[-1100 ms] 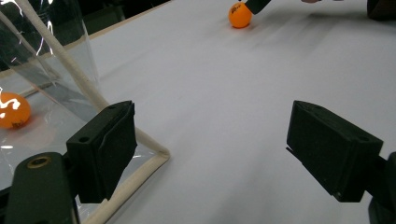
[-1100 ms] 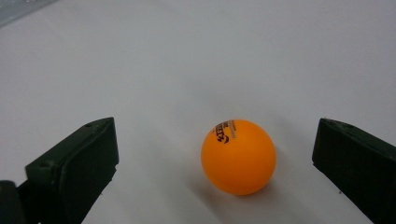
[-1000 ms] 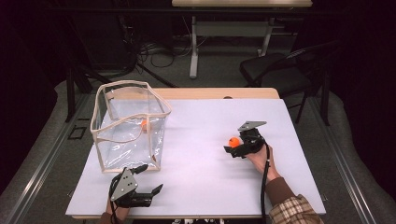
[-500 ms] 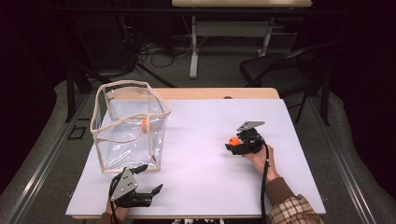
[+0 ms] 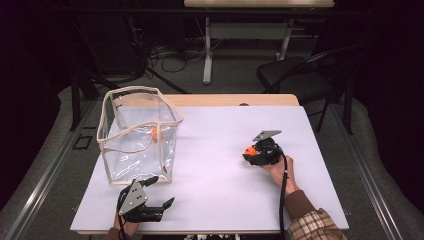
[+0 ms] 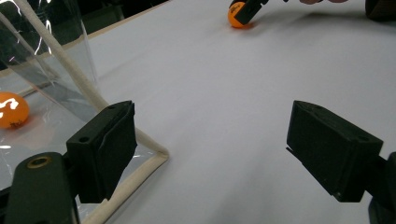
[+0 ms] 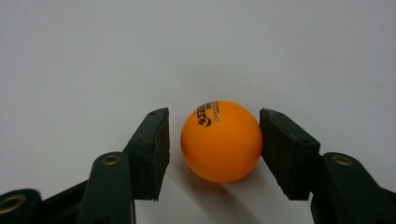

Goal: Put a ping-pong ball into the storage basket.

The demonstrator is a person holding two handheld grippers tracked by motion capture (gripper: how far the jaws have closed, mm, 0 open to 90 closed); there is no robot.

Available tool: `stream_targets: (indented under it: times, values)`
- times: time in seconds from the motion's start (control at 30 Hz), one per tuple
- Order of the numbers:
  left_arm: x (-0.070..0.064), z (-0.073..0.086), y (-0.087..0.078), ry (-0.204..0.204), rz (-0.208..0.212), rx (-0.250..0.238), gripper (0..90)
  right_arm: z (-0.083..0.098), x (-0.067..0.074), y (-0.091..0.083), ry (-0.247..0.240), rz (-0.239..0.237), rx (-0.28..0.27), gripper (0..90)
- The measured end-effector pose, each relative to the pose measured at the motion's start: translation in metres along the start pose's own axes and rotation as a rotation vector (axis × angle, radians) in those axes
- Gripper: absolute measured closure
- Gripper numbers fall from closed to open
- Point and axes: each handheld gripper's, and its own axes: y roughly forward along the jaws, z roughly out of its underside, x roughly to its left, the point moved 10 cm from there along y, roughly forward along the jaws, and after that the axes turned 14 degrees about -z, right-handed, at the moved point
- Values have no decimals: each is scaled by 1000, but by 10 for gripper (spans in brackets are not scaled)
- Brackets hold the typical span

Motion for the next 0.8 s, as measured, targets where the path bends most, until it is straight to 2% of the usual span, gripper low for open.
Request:
stream_targets:
  times: [0.13, 0.4, 0.63, 0.8]
  values:
    - [0, 0, 0, 1, 0, 1, 159, 0, 0, 0, -2, 5, 2, 499]
    - [0, 0, 0, 0, 0, 1, 159, -4, 2, -6, -7, 9, -23, 504]
    - [0, 0, 0, 2, 1, 1, 159, -11, 6, -12, -39, 24, -55, 504]
    - [0, 0, 0, -1, 1, 0, 159, -13, 8, -15, -48, 26, -55, 504]
